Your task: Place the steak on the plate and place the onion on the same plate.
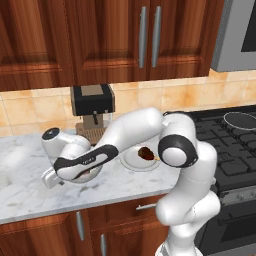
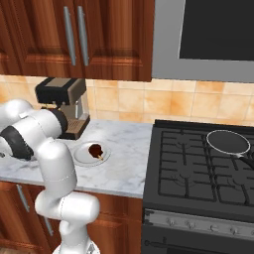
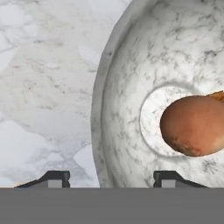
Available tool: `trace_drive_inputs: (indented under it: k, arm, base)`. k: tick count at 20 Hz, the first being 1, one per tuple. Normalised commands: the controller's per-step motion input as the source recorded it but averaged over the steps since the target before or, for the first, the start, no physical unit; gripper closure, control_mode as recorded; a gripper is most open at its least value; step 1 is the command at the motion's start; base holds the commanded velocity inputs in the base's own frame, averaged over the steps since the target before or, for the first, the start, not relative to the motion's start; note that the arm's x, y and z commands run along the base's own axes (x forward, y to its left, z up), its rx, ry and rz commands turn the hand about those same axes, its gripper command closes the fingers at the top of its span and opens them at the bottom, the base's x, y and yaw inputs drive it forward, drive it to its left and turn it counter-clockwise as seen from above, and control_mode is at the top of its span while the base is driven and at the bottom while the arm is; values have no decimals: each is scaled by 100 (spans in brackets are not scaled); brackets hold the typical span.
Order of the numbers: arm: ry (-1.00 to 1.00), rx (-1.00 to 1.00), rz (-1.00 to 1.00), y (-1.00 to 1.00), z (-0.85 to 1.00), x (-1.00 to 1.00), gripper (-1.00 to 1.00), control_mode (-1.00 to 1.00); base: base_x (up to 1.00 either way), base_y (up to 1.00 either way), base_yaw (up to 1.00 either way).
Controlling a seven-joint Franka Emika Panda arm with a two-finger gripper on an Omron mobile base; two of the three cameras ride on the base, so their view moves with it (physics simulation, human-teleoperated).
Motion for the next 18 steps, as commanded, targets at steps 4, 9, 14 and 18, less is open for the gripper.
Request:
trace_drive_inputs:
  k: [4, 9, 14, 18]
  arm:
    - [-4, 0, 0, 0, -12, 0, 100, -100]
    - [-7, 0, -7, -10, -4, -16, 100, -100]
    - [-11, 0, -16, -16, 31, -46, 100, -100]
    - [-1, 4, -9, -29, 40, -36, 100, -100]
  base:
    - [0, 0, 0]
    - [0, 0, 0]
    - [0, 0, 0]
    - [0, 0, 0]
